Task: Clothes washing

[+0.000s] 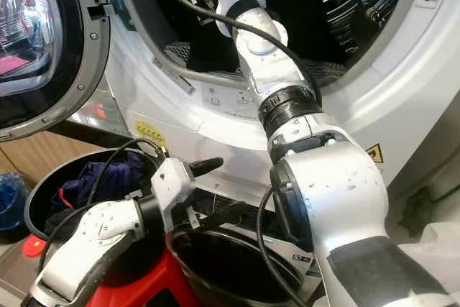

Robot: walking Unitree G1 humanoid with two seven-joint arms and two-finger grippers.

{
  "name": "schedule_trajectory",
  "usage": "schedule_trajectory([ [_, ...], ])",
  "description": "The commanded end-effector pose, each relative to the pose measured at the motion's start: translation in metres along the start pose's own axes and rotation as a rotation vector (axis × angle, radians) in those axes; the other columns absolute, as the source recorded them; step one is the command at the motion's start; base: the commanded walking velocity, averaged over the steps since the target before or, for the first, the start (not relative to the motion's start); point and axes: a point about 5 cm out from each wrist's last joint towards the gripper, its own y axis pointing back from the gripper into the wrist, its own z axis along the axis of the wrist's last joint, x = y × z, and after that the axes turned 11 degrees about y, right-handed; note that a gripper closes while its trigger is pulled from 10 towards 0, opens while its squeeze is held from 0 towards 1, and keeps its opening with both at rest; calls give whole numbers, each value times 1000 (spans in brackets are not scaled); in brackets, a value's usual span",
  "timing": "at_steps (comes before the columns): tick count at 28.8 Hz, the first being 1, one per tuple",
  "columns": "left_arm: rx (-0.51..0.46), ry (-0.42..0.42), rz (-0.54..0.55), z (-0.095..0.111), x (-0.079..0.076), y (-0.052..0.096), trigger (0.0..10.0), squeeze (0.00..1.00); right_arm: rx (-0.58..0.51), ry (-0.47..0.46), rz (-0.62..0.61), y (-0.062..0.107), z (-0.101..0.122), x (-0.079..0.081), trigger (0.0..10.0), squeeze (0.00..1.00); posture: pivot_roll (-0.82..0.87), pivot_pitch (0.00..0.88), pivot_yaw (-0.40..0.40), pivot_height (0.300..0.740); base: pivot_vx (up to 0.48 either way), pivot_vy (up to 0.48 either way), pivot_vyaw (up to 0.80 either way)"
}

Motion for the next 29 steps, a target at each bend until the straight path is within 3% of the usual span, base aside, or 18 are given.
schedule_trajectory([
  [1,7,-7,3,0,-1,0,10000,0,-7,13,-8,-3,9,-2,10000,0,118,0,-8,740,0,0,0],
  [3,5,45,25,-11,-14,-7,10000,0,186,5,-99,3,-22,-10,10000,0,148,0,-25,740,0,0,0],
  [6,-6,52,45,-10,-16,-11,10000,0,258,38,-146,7,-34,-19,10000,0,161,0,-33,740,0,0,0],
  [10,-6,52,68,-11,-17,-11,10000,0,321,7,-215,12,-46,-32,10000,0,165,0,-34,740,0,0,0],
  [13,-6,49,83,-12,-16,-11,10000,0,400,13,-215,18,-61,-32,10000,0,161,0,-37,740,0,0,0],
  [18,-15,51,96,-11,-14,-12,10000,0,428,-40,-227,23,-73,-31,10000,0,142,0,-24,740,0,0,0],
  [24,-15,51,108,-10,-11,-12,10000,0,415,-230,-127,23,-76,-13,10000,0,130,0,-10,740,0,0,0],
  [29,-14,54,107,-10,-10,-14,10000,0,484,-245,-159,30,-91,-14,10000,0,128,0,2,740,0,0,0],
])
